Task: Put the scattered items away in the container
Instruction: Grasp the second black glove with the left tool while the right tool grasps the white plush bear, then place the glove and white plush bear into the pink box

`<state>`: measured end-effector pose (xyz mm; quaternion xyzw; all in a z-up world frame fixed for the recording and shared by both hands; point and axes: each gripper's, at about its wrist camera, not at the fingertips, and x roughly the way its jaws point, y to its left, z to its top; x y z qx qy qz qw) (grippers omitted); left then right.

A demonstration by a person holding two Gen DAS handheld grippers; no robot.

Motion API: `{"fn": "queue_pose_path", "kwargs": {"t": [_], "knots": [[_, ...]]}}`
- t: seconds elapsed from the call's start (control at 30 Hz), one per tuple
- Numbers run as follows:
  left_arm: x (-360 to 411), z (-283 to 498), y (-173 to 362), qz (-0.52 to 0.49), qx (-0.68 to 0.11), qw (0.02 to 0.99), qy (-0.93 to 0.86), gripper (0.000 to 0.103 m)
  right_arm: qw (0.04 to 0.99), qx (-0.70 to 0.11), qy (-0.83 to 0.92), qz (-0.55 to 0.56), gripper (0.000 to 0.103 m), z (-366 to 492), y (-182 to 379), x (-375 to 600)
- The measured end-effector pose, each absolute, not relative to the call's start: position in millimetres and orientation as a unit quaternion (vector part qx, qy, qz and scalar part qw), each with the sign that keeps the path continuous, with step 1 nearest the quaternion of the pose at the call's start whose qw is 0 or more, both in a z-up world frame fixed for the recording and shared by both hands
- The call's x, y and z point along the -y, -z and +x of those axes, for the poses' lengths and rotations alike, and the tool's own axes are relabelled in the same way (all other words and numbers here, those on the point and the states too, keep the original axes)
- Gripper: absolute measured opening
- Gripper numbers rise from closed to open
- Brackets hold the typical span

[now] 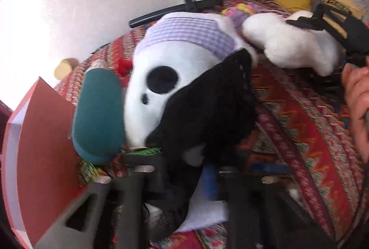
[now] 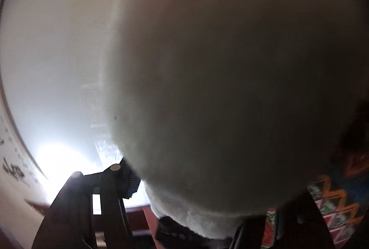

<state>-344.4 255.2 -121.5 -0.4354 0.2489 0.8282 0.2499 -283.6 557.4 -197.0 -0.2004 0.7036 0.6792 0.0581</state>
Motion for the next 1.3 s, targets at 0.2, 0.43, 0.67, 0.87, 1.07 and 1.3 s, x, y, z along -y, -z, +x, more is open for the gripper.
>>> {"fn": "queue_pose_path", "kwargs": {"t": [0.2, 0.43, 0.67, 0.87, 1.07, 1.3], "knots": [[-253.1, -288.9, 85.9, -0.4, -0.254, 0.272, -0.838, 0.013, 0.029, -0.7, -0.686, -0.198, 0.055, -238.2, 180.9, -550.7], [-243.3, -210.8, 39.8, -0.361, -0.25, 0.291, -0.85, 0.013, -0.002, -0.676, -0.701, -0.228, 0.055, -169.6, 148.5, -536.8], [-220.5, -151.5, -0.4, -0.344, -0.223, 0.309, -0.858, 0.013, -0.008, -0.63, -0.739, -0.238, 0.055, -101.6, 99.5, -517.2], [-189.0, -131.4, -36.7, -0.328, -0.191, 0.31, -0.872, 0.013, -0.014, -0.574, -0.781, -0.245, 0.055, -85.6, 46.5, -486.7], [-137.7, -139.1, -70.2, -0.301, -0.163, 0.285, -0.895, 0.013, -0.059, -0.51, -0.822, -0.248, 0.056, -121.7, -12.4, -434.5], [-36.7, -199.0, -91.5, -0.295, -0.136, 0.198, -0.925, 0.013, -0.145, -0.443, -0.837, -0.286, 0.056, -230.9, -53.3, -328.4]]}}
